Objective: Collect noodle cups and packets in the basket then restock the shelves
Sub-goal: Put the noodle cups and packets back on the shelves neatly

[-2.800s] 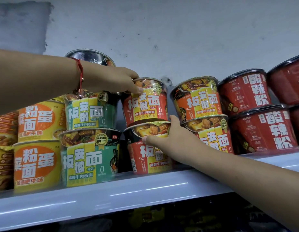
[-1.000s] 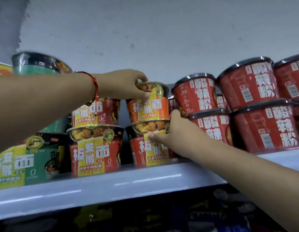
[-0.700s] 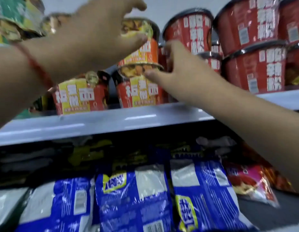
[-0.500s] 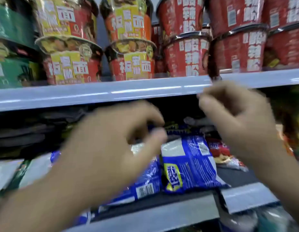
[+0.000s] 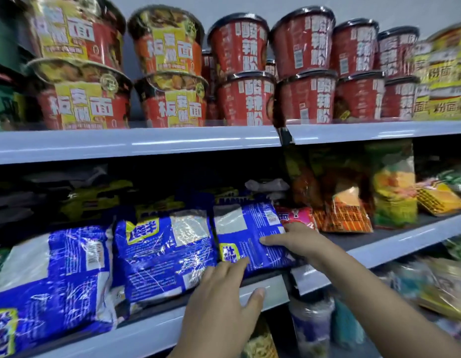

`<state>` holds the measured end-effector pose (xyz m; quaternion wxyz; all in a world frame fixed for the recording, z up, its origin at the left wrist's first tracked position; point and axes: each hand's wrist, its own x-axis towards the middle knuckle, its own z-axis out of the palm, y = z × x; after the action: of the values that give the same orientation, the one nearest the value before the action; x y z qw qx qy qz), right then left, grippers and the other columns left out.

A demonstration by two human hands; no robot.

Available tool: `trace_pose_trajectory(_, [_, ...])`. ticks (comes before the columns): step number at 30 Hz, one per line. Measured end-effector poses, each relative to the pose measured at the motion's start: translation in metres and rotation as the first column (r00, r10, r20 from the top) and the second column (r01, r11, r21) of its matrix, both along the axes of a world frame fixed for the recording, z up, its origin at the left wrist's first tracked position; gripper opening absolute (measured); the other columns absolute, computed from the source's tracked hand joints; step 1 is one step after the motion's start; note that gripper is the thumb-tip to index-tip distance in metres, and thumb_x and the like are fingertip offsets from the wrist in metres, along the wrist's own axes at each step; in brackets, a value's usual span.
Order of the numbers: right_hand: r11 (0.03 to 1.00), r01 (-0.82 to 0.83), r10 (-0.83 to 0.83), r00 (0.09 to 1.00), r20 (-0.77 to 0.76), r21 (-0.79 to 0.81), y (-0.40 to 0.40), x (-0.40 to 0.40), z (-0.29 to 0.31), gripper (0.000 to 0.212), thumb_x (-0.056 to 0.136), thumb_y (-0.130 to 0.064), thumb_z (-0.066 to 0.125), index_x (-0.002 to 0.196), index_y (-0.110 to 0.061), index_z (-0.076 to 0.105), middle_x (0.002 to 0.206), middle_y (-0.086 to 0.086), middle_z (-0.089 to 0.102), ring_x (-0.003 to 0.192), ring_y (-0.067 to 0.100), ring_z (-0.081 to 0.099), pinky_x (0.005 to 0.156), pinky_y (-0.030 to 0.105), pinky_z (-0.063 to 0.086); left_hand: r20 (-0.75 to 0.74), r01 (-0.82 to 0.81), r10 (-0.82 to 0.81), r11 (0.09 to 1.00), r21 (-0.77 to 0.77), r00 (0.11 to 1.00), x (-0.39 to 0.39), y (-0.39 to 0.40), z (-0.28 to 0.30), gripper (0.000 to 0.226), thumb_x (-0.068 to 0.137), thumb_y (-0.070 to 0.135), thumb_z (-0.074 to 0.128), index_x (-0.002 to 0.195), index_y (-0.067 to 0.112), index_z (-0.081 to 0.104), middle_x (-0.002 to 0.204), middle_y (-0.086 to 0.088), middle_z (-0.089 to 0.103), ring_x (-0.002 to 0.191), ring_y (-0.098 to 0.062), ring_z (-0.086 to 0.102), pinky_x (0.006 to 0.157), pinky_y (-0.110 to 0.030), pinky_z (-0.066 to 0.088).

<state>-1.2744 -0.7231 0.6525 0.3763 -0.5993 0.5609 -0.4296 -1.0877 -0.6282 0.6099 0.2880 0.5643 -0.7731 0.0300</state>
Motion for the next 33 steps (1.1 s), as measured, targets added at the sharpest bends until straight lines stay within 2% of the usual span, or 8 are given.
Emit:
trace_pose_trajectory(5, [0.974,-0.144,0.179,0.963,0.199,-0.177,0.004,-0.011,0.009,0.033,0.076,-0.009,0.082,0.105,-0.011,0.066,0.093,0.006,0.077,0.080,0.020,0.075,0.068,0.034,0.060,-0.466,0.058,0.048,0.976,0.210,0.884,-0.013,-0.004,0.012,0.053,0.084,0.067,0.054,0.134,0.048,0.048,0.122,0.022,0.056,0.114,0.000,0.051,0.097,-0.016,0.040])
trace_pose_trajectory(8, [0.868,-0.065,0.046,0.998,-0.051,-0.492,0.005,-0.015,0.008,0.041,0.068,-0.022,0.088,0.101,-0.026,0.063,0.095,-0.007,0.070,0.089,0.013,0.067,0.076,0.033,0.056,-0.848,0.287,0.085,0.919,0.270,0.523,-0.026,-0.015,0.029,0.080,0.061,0.087,0.057,0.128,0.042,0.058,0.114,0.014,0.068,0.101,-0.003,0.064,0.089,-0.027,0.048])
trace_pose_trajectory(12, [0.337,-0.265,-0.445,0.801,-0.401,-0.903,0.006,-0.028,0.003,0.056,0.059,-0.035,0.087,0.109,-0.027,0.061,0.092,-0.009,0.053,0.085,0.015,0.044,0.069,0.031,0.045,-0.986,0.605,0.163,0.790,0.103,-0.046,-0.037,-0.021,0.055,0.090,0.067,0.077,0.044,0.125,0.010,0.061,0.119,-0.020,0.068,0.108,-0.036,0.067,0.091,-0.050,0.049])
trace_pose_trajectory(19, [-0.097,-0.367,-0.486,0.829,-0.278,-0.925,-0.017,-0.053,-0.029,0.046,0.072,-0.006,0.055,0.114,-0.025,0.060,0.112,0.002,0.057,0.105,0.025,0.050,0.088,0.038,0.037,-0.968,0.669,0.200,0.742,0.047,-0.153,-0.061,-0.025,0.050,0.084,0.075,0.067,0.058,0.121,-0.004,0.066,0.126,-0.027,0.062,0.118,-0.043,0.059,0.112,-0.056,0.031])
trace_pose_trajectory(23, [-0.031,-0.455,-0.393,0.824,-0.407,-0.890,-0.022,-0.062,-0.043,0.053,0.070,-0.020,0.066,0.121,-0.033,0.059,0.129,-0.002,0.051,0.120,0.025,0.047,0.096,0.041,0.040,-0.979,0.505,0.203,0.849,0.157,-0.037,-0.067,-0.027,0.041,0.048,0.069,0.012,0.073,0.113,-0.005,0.066,0.118,-0.032,0.064,0.118,-0.049,0.057,0.108,-0.058,0.037])
trace_pose_trajectory(26, [0.344,-0.438,-0.125,0.855,-0.503,-0.831,-0.012,-0.069,-0.042,0.068,0.071,-0.070,0.066,0.134,-0.056,0.044,0.153,-0.016,0.031,0.140,0.009,0.031,0.105,0.030,0.033,-0.983,0.424,0.182,0.893,0.152,-0.032,-0.061,-0.030,0.042,0.054,0.062,-0.001,0.068,0.115,-0.008,0.063,0.110,-0.029,0.068,0.108,-0.046,0.064,0.099,-0.053,0.047])
trace_pose_trajectory(29, [0.832,-0.326,0.378,0.926,0.027,-0.448,-0.006,-0.060,-0.024,0.094,0.053,-0.088,0.061,0.137,-0.065,0.026,0.145,-0.031,0.036,0.123,-0.012,0.044,0.096,0.017,0.044,-0.992,0.367,0.121,0.924,0.107,-0.015,-0.048,-0.033,0.042,0.046,0.056,-0.005,0.069,0.101,-0.005,0.059,0.095,-0.027,0.071,0.082,-0.040,0.072,0.087,-0.047,0.053])
trace_pose_trajectory(33, [0.884,-0.419,0.467,0.795,0.388,-0.205,-0.031,-0.050,0.001,0.063,0.075,-0.058,0.068,0.125,-0.021,0.062,0.110,0.000,0.075,0.103,0.022,0.071,0.104,0.048,0.048,-0.974,0.308,-0.005,0.949,0.067,0.227,-0.043,-0.032,0.049,0.031,0.079,-0.013,0.060,0.106,0.001,0.060,0.085,-0.017,0.074,0.066,-0.024,0.072,0.054,-0.023,0.055])
